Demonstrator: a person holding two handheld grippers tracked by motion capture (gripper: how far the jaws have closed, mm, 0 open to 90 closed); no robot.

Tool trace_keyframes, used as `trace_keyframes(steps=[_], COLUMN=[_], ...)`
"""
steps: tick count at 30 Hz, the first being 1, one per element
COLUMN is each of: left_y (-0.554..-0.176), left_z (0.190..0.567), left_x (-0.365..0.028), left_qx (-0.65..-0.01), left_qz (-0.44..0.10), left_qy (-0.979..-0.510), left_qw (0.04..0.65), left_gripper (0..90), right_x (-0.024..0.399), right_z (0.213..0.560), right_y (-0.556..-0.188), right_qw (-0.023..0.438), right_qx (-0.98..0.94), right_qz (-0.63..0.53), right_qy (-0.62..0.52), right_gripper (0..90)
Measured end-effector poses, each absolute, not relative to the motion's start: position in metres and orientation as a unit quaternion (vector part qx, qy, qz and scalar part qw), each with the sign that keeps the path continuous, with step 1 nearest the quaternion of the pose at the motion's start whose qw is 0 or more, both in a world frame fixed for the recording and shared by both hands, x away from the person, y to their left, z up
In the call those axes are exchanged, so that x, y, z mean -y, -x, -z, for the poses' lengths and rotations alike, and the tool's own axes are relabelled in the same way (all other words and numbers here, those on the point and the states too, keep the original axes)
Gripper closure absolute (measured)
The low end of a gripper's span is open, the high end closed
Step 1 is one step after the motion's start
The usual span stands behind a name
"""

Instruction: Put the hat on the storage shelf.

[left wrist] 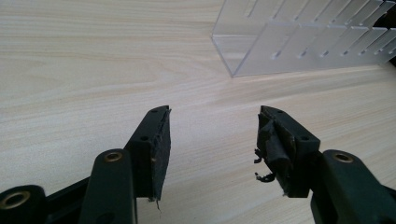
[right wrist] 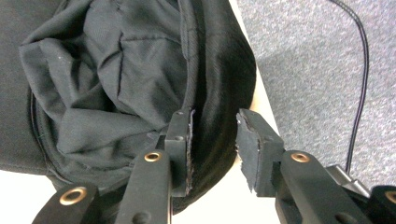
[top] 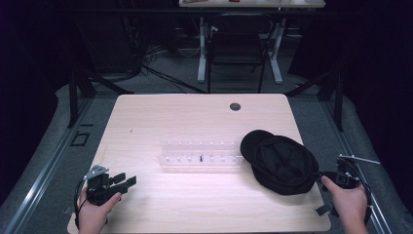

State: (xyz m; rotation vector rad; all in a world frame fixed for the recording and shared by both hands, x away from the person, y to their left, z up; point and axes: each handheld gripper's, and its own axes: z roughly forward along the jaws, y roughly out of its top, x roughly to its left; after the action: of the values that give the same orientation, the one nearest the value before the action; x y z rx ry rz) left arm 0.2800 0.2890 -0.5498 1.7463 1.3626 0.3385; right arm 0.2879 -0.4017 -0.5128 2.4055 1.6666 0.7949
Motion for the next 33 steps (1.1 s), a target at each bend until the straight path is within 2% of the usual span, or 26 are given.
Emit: trace_keyframes(steps=[3,8,16,24,33], left_y=[-0.280,-0.280,-0.281,-0.280,-0.280], left_z=[0.550,0.550,0.550,0.550,0.550], left_x=[-0.289,-0.289,-0.290,-0.290,-0.291], left_qx=[-0.547,-0.548,-0.549,-0.550,-0.551], left_qz=[-0.136,-0.136,-0.137,-0.137,-0.139], left_qy=[-0.702,-0.701,-0.699,-0.700,-0.697], left_qw=[0.435,0.435,0.436,0.435,0.437], left_gripper=[44.9,44.8,44.8,44.8,44.8], right_x=[0.403,0.405,0.403,0.400,0.407], right_z=[0.516,0.522,0.523,0.525,0.514], right_y=[-0.289,-0.294,-0.303,-0.307,-0.305], right_qw=[0.042,0.035,0.032,0.021,0.015], right_qx=[-0.536,-0.538,-0.542,-0.540,-0.548], right_qz=[-0.268,-0.254,-0.242,-0.259,-0.258], right_qy=[-0.800,-0.803,-0.804,-0.801,-0.795], right_gripper=[66.8,75.0,76.2,86.1,88.0])
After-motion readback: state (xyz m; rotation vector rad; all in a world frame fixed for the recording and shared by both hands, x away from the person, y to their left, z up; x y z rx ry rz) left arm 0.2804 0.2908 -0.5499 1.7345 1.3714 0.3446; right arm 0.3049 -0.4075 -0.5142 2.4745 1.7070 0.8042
